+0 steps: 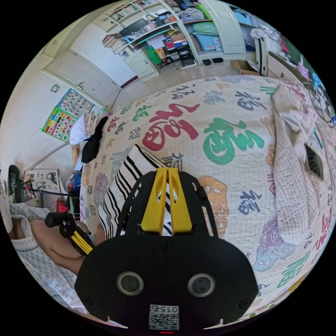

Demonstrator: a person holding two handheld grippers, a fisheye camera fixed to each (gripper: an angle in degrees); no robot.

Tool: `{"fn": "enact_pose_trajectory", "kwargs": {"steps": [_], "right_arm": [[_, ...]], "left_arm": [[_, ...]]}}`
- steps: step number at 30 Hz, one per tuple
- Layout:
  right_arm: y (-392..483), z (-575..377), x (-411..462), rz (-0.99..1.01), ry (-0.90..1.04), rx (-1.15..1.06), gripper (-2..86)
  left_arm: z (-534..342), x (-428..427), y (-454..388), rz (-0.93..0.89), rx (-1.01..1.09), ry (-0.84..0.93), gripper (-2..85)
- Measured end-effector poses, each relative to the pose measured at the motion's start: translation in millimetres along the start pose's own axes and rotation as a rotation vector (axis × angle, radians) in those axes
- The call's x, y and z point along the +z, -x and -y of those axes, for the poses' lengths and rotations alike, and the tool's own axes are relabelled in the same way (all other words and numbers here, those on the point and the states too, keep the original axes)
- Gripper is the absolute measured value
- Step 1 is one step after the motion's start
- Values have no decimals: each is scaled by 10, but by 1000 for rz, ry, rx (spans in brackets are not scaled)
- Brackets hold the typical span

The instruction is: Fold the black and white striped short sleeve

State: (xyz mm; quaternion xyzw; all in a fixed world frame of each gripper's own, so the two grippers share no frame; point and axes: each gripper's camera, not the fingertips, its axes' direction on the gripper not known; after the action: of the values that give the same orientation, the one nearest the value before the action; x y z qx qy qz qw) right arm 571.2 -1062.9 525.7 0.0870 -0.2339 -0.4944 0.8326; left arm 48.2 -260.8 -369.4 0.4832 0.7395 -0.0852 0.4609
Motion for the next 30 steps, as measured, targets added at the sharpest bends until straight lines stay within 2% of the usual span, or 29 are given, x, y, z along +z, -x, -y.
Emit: {"fn": "enact_pose_trajectory", "kwargs": {"steps": [6,10,13,15,17,19,21,23,26,30], "right_arm": [[-694,-534,-81,43,-47,50,-6],[-1093,-834,-95,79,-75,104,-2],[-1341,-1084,-141,45,-76,185,11],[-1454,-1309,-261,54,-92,222,38],[-1493,-1718,-454,130,-97,266,70],[-1381,-2090,-560,175,-89,274,67],[-1184,-2451,-596,158,-51,274,65],[-962,-2835,-534,124,36,310,78],[-846,-3149,-351,125,111,365,79],[-869,-3350,-108,166,191,399,75]], "left_arm": [[537,929,-1,78,97,136,2],[830,1422,40,159,119,225,38],[994,1802,114,100,140,365,105],[1119,1841,125,46,157,386,114],[1326,1620,223,-134,143,308,114],[1532,1328,418,-210,125,207,112],[1813,1040,739,-153,99,132,109],[2266,798,1260,35,86,70,107],[2845,966,1906,223,67,165,95],[3252,1379,2558,174,-37,289,65]]}}
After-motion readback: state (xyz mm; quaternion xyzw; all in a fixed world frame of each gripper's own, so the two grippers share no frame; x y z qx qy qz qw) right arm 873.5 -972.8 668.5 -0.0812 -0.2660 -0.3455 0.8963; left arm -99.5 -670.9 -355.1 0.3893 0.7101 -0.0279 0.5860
